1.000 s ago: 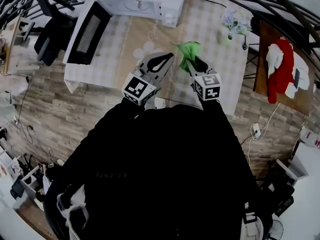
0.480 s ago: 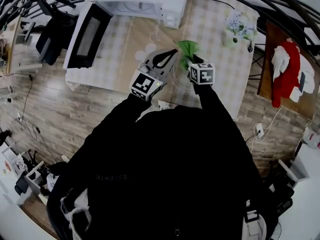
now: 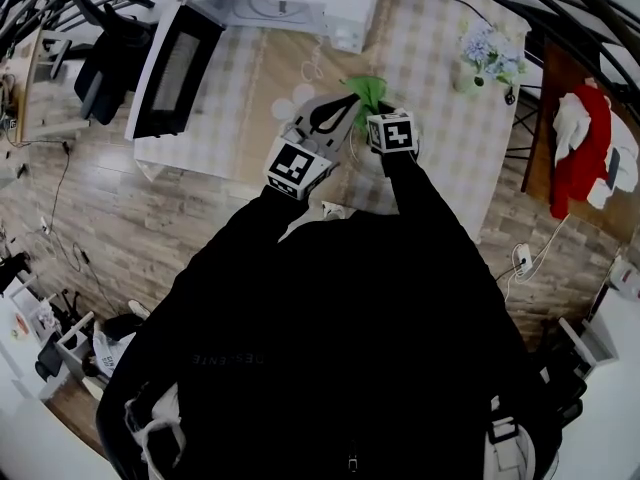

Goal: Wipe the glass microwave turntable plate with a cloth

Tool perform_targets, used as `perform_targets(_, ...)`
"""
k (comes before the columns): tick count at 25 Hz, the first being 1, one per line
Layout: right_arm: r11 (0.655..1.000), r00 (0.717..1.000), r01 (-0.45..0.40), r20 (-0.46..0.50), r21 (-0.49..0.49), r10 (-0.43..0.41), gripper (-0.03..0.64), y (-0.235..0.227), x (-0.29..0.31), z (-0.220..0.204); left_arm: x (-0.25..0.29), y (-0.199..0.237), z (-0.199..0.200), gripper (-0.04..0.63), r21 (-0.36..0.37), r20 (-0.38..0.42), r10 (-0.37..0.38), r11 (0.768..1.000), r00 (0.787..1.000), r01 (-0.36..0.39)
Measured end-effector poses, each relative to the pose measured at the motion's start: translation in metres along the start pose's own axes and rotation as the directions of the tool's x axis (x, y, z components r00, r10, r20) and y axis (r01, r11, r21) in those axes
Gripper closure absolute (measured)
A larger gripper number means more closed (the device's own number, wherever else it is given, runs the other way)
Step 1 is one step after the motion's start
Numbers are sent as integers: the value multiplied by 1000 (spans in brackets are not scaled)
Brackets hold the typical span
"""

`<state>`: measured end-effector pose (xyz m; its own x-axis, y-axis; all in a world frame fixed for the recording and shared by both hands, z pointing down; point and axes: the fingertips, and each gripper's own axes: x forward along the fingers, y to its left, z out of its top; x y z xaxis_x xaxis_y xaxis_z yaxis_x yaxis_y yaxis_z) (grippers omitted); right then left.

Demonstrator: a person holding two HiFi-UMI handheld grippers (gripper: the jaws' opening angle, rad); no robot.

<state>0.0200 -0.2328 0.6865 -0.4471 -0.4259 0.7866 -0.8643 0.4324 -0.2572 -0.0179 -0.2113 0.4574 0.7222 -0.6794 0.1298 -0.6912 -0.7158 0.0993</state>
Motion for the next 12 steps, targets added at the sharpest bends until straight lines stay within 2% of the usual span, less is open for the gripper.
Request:
perform_targets(6, 999, 1000, 12, -22, -52, -13, 500, 5, 25, 6, 1, 8, -2, 574, -9, -10, 26, 1000, 1000, -26)
perform_targets(12, 995, 998, 22, -64, -93, -28, 504, -2, 48, -6, -3, 15, -9, 574, -18, -30, 57, 998, 998, -57)
